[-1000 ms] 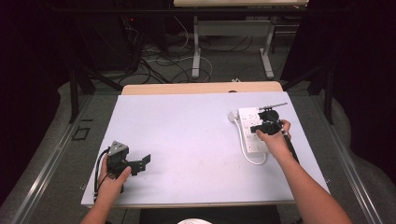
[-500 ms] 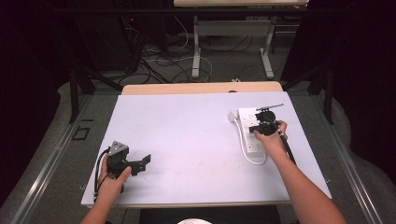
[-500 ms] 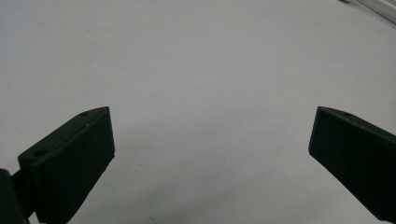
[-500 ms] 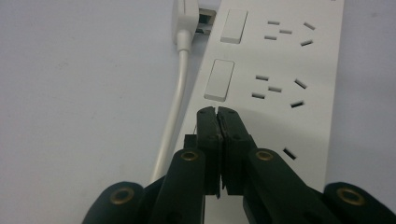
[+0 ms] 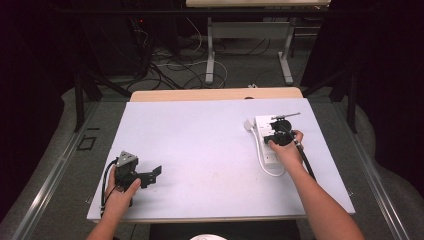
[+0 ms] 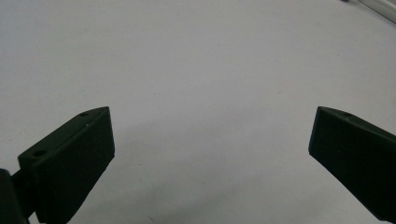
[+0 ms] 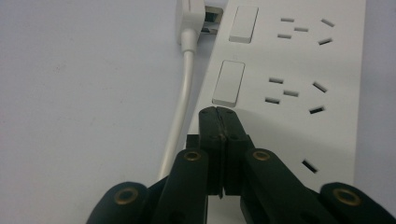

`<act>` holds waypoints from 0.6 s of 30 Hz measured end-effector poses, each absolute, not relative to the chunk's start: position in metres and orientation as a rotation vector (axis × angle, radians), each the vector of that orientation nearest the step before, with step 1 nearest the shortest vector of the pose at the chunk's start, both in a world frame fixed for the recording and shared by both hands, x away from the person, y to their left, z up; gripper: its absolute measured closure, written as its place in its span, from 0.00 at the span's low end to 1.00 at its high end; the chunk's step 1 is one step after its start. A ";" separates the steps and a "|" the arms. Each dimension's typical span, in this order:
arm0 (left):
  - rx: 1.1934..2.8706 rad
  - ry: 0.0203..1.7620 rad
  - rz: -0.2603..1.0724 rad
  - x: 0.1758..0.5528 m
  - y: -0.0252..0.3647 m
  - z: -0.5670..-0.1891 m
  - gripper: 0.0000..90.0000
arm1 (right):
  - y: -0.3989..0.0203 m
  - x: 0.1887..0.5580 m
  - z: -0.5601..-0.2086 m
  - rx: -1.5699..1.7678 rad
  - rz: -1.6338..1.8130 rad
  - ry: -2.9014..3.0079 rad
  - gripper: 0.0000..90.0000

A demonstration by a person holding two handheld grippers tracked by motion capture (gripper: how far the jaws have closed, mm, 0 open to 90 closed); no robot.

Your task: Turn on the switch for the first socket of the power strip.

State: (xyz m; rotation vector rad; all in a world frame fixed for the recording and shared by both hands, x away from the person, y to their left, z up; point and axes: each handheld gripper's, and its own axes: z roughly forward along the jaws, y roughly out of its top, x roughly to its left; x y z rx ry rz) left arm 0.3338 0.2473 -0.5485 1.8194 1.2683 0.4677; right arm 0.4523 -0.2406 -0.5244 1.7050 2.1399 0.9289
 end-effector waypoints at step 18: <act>1.820 1.268 0.469 0.334 0.248 -0.549 0.00 | -0.232 0.447 -0.524 1.688 0.903 2.151 1.00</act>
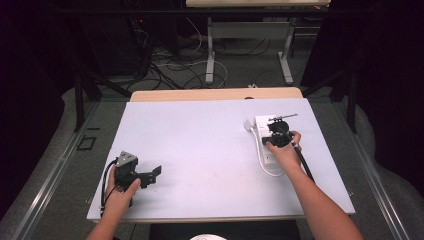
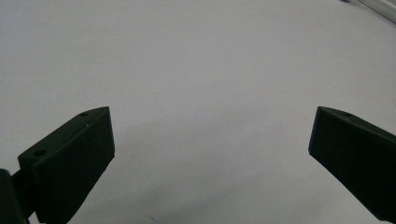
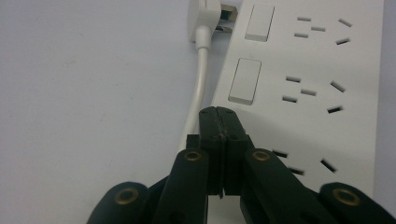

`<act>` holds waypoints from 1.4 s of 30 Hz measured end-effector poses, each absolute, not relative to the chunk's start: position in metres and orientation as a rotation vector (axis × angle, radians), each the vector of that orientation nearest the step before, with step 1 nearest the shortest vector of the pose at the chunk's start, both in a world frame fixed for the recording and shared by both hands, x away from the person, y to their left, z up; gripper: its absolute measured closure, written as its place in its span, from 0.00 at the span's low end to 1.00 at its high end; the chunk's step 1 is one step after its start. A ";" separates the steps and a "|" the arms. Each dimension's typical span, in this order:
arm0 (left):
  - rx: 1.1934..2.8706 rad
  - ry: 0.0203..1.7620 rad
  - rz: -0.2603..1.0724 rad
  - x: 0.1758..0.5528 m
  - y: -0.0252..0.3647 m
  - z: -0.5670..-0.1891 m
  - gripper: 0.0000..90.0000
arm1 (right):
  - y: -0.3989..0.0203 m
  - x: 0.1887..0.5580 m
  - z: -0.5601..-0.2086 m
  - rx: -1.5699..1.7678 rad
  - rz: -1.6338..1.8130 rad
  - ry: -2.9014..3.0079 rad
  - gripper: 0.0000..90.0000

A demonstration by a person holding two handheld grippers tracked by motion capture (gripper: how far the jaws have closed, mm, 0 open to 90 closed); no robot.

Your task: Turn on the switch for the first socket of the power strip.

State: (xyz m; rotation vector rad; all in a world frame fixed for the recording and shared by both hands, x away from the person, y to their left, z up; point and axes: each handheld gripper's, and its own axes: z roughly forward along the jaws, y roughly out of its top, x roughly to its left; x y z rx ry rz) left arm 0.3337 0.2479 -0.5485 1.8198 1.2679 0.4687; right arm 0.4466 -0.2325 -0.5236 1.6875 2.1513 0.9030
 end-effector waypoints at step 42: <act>1.833 1.265 0.460 0.334 0.247 -0.549 0.00 | -0.243 0.432 -0.527 1.691 0.961 2.150 1.00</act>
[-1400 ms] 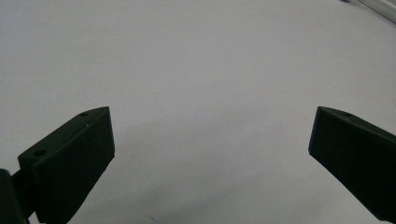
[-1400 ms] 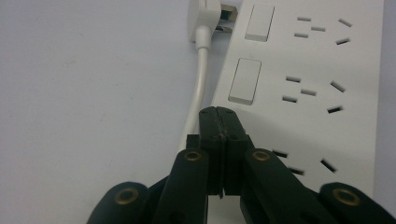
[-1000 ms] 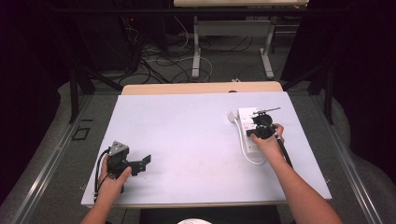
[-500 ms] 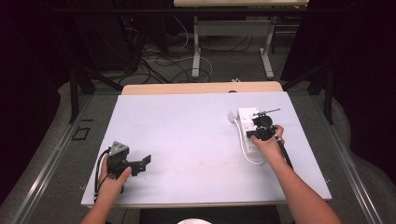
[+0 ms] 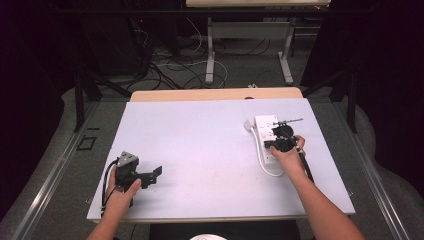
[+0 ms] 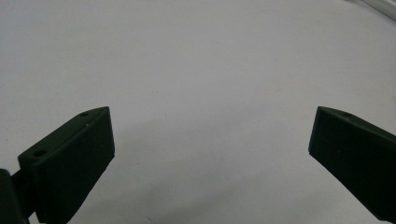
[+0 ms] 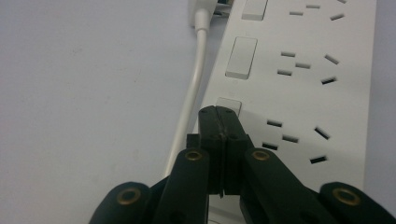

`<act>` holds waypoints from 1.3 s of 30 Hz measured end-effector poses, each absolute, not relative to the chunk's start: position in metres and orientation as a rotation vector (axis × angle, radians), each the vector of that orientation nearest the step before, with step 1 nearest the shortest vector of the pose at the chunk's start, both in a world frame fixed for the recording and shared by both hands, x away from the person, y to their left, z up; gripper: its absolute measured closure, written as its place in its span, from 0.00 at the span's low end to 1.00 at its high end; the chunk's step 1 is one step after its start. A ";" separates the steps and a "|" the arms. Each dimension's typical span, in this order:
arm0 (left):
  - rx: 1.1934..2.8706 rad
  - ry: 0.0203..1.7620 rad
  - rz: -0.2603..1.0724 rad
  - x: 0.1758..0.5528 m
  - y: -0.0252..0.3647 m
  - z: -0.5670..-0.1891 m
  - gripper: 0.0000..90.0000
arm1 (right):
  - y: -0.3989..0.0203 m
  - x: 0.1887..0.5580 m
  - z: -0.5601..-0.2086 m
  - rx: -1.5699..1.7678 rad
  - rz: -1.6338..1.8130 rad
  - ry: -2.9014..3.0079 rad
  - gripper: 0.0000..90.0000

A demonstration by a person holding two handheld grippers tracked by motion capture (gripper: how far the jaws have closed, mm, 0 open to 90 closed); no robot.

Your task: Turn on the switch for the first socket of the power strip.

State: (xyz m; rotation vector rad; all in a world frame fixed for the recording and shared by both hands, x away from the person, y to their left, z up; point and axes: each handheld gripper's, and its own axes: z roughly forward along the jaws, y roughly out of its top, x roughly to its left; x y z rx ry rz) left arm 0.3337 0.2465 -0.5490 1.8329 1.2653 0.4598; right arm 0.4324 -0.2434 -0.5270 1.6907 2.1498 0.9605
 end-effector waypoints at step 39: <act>1.828 1.282 0.464 0.335 0.246 -0.551 0.00 | -0.242 0.419 -0.513 1.625 1.088 2.127 0.62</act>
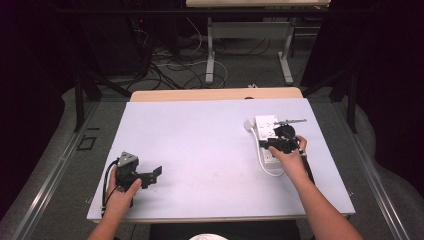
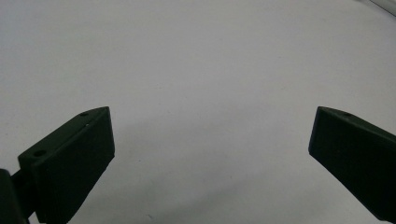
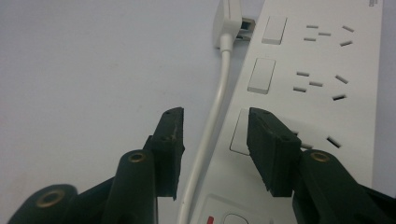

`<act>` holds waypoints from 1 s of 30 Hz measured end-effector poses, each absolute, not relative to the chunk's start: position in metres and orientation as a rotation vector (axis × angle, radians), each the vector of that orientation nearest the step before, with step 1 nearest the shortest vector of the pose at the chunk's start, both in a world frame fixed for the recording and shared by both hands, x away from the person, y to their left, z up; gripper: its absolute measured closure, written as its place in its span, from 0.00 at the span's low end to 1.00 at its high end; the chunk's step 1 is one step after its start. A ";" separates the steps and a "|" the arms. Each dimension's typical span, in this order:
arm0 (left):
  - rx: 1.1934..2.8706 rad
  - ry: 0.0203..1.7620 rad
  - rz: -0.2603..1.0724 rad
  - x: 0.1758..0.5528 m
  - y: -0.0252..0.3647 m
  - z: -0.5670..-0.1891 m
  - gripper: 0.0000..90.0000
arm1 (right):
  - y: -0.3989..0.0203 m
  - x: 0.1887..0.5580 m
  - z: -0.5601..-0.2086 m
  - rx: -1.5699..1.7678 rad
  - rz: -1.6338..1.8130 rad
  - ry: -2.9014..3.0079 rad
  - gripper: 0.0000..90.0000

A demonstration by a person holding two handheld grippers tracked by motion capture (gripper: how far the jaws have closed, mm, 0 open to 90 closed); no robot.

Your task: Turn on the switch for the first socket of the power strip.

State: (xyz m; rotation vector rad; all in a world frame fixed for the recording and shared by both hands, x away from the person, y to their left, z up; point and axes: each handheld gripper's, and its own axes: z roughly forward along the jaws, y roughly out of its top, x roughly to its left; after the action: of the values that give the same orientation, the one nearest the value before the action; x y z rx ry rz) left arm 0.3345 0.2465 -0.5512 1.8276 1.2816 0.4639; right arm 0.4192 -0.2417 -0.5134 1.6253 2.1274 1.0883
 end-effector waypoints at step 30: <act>1.820 1.281 0.467 0.332 0.246 -0.550 0.00 | -0.238 0.378 -0.479 1.402 1.137 2.170 0.36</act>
State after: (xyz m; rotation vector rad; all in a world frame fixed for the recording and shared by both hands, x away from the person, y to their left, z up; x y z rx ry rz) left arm 0.3323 0.2462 -0.5504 1.8199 1.2811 0.4670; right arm 0.3778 -0.2379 -0.4791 1.4020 2.1696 1.1372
